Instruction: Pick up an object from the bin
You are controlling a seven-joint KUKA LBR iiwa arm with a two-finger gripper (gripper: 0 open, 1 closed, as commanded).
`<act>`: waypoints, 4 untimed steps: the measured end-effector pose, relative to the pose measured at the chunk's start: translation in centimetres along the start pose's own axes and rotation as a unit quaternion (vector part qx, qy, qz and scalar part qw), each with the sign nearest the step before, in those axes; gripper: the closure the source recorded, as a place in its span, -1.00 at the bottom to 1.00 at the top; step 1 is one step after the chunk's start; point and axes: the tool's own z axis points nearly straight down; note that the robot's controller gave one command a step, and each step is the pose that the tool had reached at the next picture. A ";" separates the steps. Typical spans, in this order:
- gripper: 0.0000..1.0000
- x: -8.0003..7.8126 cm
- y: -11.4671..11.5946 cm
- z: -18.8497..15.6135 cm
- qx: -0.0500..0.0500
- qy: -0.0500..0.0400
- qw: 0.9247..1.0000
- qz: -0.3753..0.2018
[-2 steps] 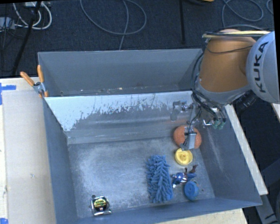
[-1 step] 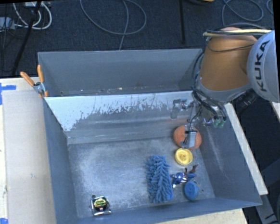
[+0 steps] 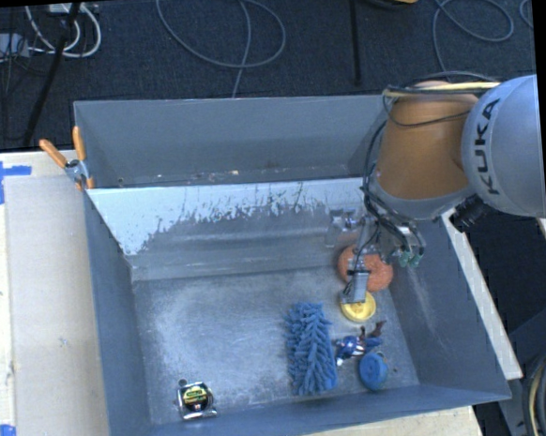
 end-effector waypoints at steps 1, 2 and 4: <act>-1.00 0.0 -0.7 4.2 0.000 0.004 1.000 -0.026; -1.00 0.5 0.0 5.5 0.000 0.005 1.000 0.013; 1.00 1.5 1.3 9.8 0.000 0.002 0.989 -0.148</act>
Offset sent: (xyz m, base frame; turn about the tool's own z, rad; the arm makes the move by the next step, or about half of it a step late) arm -0.0062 0.0064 -0.0541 0.0589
